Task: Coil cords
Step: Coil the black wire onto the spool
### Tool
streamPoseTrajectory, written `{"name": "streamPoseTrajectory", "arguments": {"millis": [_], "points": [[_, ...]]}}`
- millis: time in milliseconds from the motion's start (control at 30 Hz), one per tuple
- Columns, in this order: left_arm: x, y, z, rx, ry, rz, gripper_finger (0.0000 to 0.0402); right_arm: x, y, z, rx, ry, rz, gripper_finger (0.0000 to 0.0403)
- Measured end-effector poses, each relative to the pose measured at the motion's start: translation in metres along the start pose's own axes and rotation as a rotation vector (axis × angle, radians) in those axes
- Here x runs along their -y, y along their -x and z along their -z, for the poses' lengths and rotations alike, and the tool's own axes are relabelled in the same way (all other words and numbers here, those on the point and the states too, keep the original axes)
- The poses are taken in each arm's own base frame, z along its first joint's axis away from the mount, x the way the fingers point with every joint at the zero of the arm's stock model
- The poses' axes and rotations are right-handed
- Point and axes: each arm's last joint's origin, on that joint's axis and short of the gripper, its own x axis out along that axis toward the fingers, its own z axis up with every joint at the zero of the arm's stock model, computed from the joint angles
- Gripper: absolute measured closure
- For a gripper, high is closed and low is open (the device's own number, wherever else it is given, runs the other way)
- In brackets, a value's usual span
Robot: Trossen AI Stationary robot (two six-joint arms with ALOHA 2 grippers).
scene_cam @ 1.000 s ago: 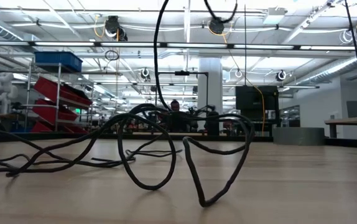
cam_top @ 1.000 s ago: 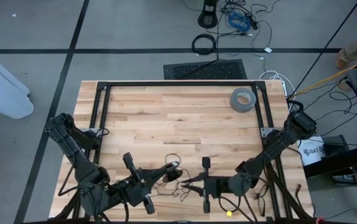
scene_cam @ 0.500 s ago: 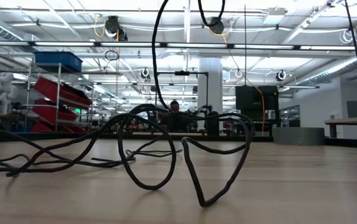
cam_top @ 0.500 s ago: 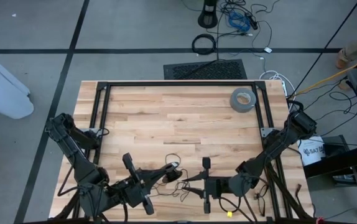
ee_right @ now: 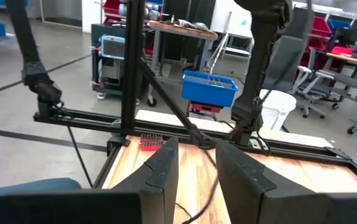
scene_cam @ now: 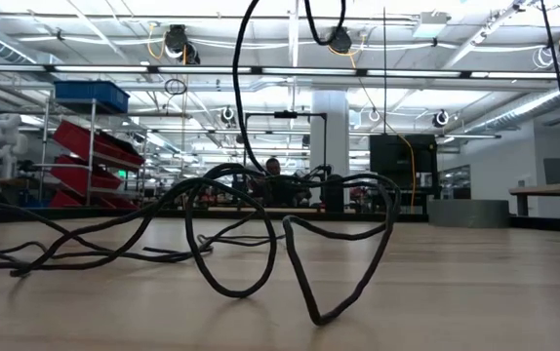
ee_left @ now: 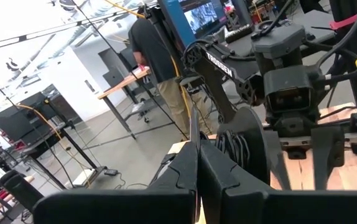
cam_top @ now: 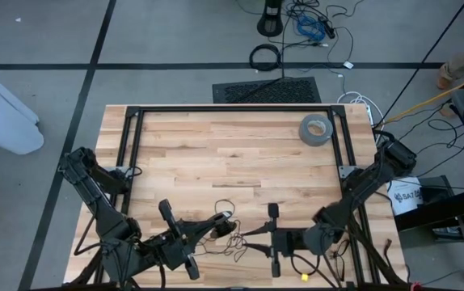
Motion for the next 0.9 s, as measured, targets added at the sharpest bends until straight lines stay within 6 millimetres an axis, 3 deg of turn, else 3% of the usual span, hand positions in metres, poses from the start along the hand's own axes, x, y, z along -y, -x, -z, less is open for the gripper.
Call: {"name": "streamPoseTrajectory", "arguments": {"millis": [633, 900], "points": [[0.000, 0.000, 0.000, 0.000, 0.001, 0.000, 0.0400, 0.009, -0.010, 0.001, 0.010, -0.062, -0.031, 0.0285], [0.000, 0.000, 0.000, 0.000, 0.001, 0.000, 0.0400, 0.011, -0.012, -0.001, 0.030, -0.048, -0.059, 0.0298]]}}
